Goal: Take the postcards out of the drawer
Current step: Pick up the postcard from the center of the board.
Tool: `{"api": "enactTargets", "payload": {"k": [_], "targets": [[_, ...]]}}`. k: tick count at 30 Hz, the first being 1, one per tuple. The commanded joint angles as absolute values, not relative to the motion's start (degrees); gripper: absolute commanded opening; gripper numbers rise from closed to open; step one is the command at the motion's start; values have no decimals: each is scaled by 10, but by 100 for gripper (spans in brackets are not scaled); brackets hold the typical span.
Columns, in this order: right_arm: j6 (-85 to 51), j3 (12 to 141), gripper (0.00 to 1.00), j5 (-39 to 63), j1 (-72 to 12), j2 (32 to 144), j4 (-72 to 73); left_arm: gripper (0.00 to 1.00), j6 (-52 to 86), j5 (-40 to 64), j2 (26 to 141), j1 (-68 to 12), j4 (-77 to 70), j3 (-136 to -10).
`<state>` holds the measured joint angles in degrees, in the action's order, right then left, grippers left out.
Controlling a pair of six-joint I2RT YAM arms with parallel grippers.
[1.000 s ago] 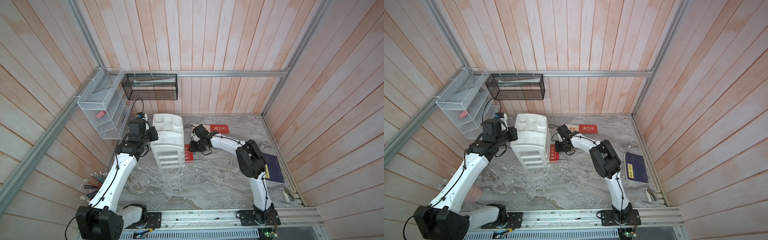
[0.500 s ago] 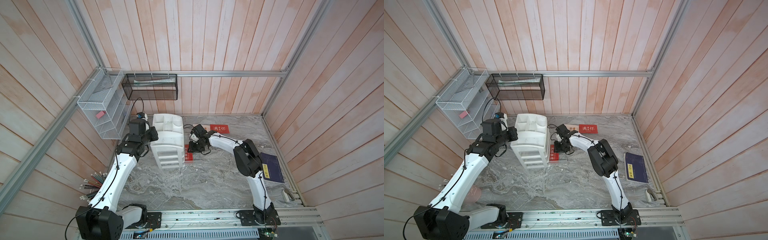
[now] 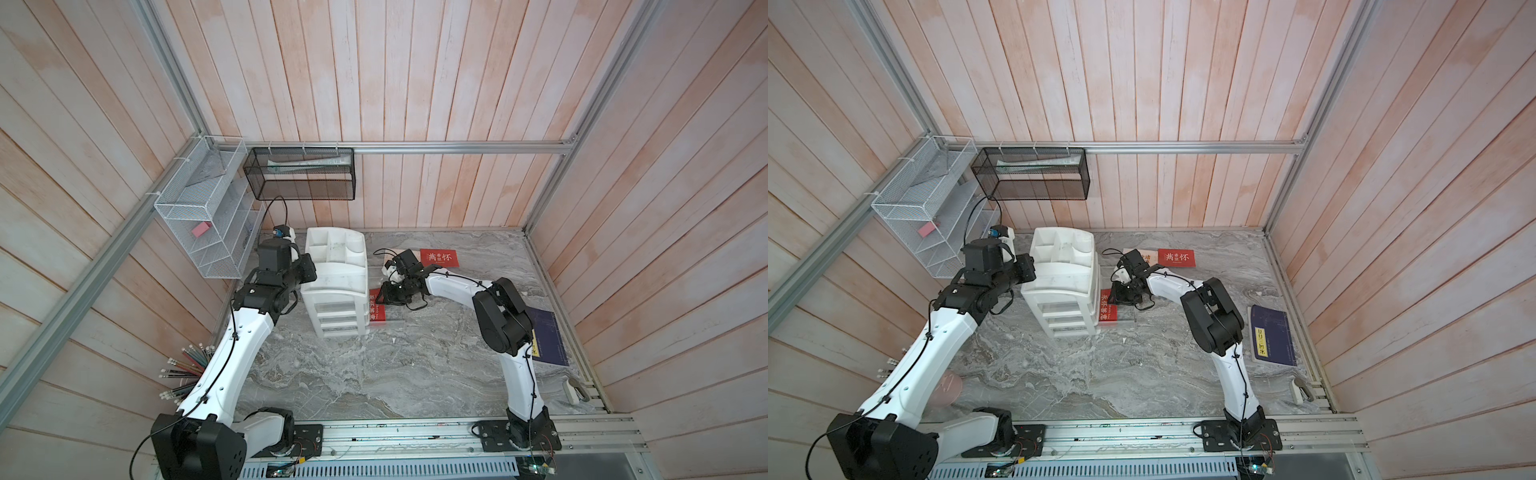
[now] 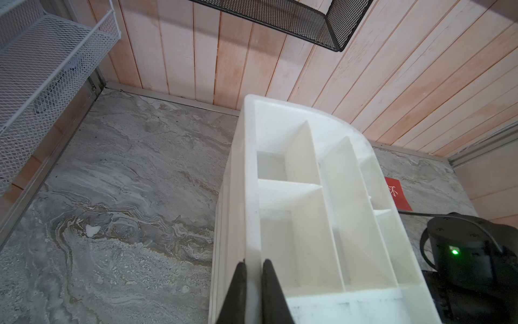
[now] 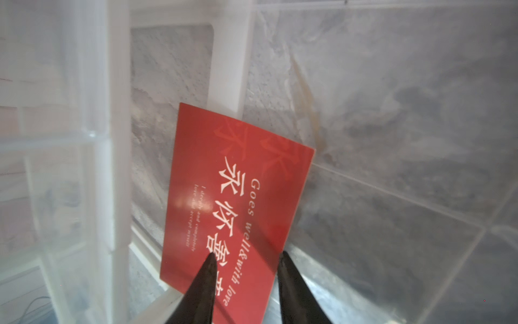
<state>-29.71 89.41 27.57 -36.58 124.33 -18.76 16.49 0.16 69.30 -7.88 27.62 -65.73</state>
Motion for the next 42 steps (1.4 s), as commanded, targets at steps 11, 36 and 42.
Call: {"api": "enactTargets", "payload": {"k": [11,36,42], "targets": [[-341,822,36,378,-352,1212,-83,9,138,1,686,-76,284,-644],[-349,802,18,386,-348,1210,-59,9,131,11,683,-76,281,-647],[-347,803,7,383,-348,1214,-62,9,126,15,682,-76,281,-656]]}}
